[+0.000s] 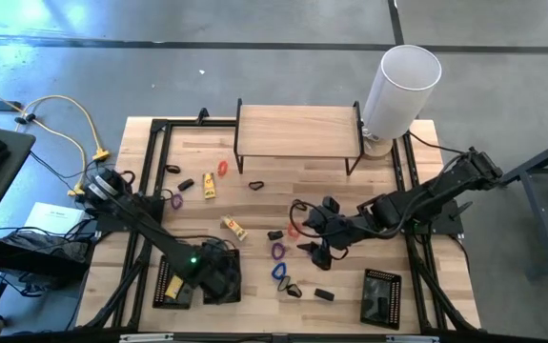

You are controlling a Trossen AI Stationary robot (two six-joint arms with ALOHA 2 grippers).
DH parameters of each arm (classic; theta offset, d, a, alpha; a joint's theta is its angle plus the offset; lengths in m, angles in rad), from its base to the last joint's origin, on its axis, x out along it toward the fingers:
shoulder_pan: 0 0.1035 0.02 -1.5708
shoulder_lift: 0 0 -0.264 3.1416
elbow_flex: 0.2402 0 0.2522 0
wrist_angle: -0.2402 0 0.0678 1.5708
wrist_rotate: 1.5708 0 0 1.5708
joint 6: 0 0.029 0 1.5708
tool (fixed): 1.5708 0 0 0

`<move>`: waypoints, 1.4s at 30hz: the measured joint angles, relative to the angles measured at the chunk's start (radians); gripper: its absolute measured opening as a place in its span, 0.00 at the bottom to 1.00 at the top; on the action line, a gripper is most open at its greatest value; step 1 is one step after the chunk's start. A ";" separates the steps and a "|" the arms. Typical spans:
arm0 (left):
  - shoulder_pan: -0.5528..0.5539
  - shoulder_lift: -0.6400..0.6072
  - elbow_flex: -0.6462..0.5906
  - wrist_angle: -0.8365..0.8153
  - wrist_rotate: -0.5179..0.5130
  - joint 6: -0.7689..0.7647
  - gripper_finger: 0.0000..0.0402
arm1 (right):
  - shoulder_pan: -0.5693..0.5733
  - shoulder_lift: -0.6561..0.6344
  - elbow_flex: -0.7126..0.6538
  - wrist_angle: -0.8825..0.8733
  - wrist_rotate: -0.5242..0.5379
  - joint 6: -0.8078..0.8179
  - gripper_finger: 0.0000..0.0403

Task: Pick & Place Office Desk Supplies
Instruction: Put the blue spring key chain into the middle black basket, then put the black rubber band into the right black basket

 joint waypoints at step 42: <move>0.082 -0.318 0.000 -0.002 -0.199 0.434 0.29 | -0.081 0.326 -0.271 0.509 0.246 -0.497 0.74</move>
